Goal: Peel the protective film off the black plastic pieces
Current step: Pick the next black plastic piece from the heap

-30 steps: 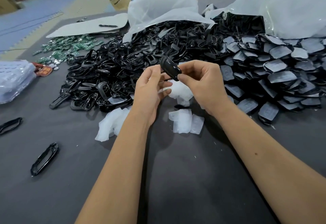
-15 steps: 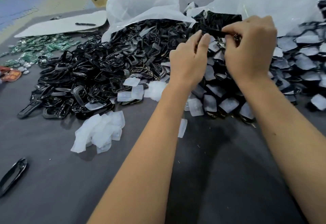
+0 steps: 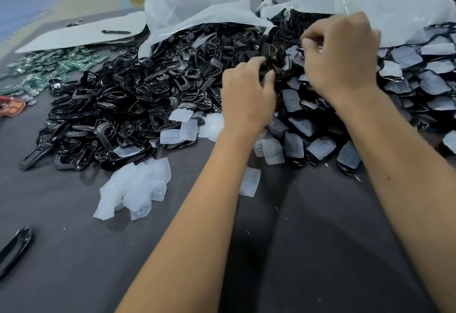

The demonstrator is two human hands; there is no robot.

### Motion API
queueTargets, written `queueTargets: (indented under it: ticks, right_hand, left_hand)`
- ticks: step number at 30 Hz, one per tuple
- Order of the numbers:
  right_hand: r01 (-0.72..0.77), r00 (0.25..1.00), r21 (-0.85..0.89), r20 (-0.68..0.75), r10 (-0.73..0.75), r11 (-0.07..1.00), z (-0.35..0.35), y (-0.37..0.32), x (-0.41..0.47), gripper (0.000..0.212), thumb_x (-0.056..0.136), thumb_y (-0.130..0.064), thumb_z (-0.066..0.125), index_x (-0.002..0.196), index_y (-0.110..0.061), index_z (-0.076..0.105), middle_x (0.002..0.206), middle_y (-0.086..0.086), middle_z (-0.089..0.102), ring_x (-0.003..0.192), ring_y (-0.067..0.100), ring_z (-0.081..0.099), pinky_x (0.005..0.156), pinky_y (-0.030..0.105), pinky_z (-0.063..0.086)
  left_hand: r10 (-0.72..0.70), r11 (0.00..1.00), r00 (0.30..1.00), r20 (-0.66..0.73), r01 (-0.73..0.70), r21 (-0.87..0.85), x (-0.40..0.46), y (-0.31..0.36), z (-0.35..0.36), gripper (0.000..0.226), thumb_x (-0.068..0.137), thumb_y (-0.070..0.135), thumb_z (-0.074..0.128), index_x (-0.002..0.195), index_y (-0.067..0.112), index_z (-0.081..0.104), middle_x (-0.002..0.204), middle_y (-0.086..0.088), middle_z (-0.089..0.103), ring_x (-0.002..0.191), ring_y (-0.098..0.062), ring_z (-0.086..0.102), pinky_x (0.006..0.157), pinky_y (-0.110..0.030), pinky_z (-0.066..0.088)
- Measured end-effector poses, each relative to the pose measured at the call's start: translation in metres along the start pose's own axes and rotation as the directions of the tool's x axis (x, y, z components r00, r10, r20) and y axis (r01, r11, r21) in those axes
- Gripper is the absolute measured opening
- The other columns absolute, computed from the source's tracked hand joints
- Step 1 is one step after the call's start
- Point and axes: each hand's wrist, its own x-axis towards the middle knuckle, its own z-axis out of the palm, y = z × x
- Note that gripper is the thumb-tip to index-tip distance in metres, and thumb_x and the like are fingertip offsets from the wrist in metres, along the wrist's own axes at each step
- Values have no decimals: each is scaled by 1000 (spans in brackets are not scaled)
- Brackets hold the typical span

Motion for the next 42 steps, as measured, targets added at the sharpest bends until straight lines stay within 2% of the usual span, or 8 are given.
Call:
queueTargets:
  ticks: [3, 5, 11, 17, 22, 29, 34, 42]
  right_hand:
    - [120, 989, 119, 73, -129, 986, 9, -31, -7, 20, 98, -20, 62, 106, -20, 80, 106, 7, 77, 111, 30, 60, 94, 32, 46]
    - [165, 956, 133, 221, -191, 977, 22, -51, -15, 19, 95, -17, 65, 105, -24, 80, 106, 8, 75, 109, 28, 62, 94, 33, 52]
    - [274, 777, 76, 570, -267, 959, 49, -78, -30, 20, 87, -11, 69, 106, -14, 75, 106, 12, 72, 98, 33, 67, 82, 44, 61]
    - [211, 820, 68, 530, -214, 975, 59, -77, -31, 20, 89, -8, 68, 106, -13, 76, 105, 13, 73, 98, 34, 68, 82, 45, 61]
    - [177, 830, 129, 513, -219, 976, 58, -80, -34, 26, 88, -3, 67, 106, -18, 78, 108, 11, 73, 98, 31, 68, 82, 44, 61]
    - [164, 861, 270, 429, -271, 949, 67, -105, -37, 13, 94, -9, 67, 97, -15, 78, 99, 4, 74, 99, 25, 66, 81, 34, 55]
    - [270, 827, 91, 488, -280, 958, 89, -122, -37, 27, 104, -33, 62, 90, -10, 61, 100, 9, 67, 107, 32, 60, 98, 37, 43]
    - [-87, 917, 396, 391, -82, 914, 79, -107, -37, 11, 93, -17, 74, 99, -15, 83, 94, 5, 78, 90, 20, 71, 86, 34, 59]
  left_hand:
    - [-155, 940, 988, 25, 140, 311, -1, -33, -13, 42, 98, 20, 57, 140, 19, 60, 137, -4, 63, 131, -32, 46, 102, -42, 42]
    - [-223, 895, 972, 71, 175, 410, -3, -49, -21, 34, 98, 27, 63, 132, 20, 64, 137, -4, 61, 129, -34, 46, 97, -42, 43]
    - [-221, 911, 975, 31, 195, 363, -3, -72, -40, 19, 91, 39, 76, 103, 24, 72, 117, -3, 68, 119, -32, 52, 92, -41, 45]
    - [-207, 936, 975, -84, 222, 273, -7, -82, -48, 22, 103, 17, 49, 108, 3, 65, 110, -17, 68, 108, -36, 57, 96, -46, 44]
    - [-371, 925, 903, -216, 380, 0, -15, -94, -64, 15, 94, 15, 53, 85, 7, 62, 96, -16, 68, 99, -35, 60, 93, -44, 46]
    - [-456, 890, 783, -423, 395, -227, -32, -104, -82, 13, 90, 13, 58, 82, 6, 65, 79, -3, 65, 82, -23, 61, 73, -27, 42]
    - [-388, 921, 795, -466, 316, -227, -45, -104, -81, 6, 85, 5, 62, 84, 3, 67, 80, -6, 68, 80, -25, 65, 81, -38, 52]
    - [-344, 918, 859, -380, 221, -330, -46, -97, -81, 10, 84, 1, 68, 85, 10, 65, 73, -6, 71, 70, -20, 71, 72, -29, 56]
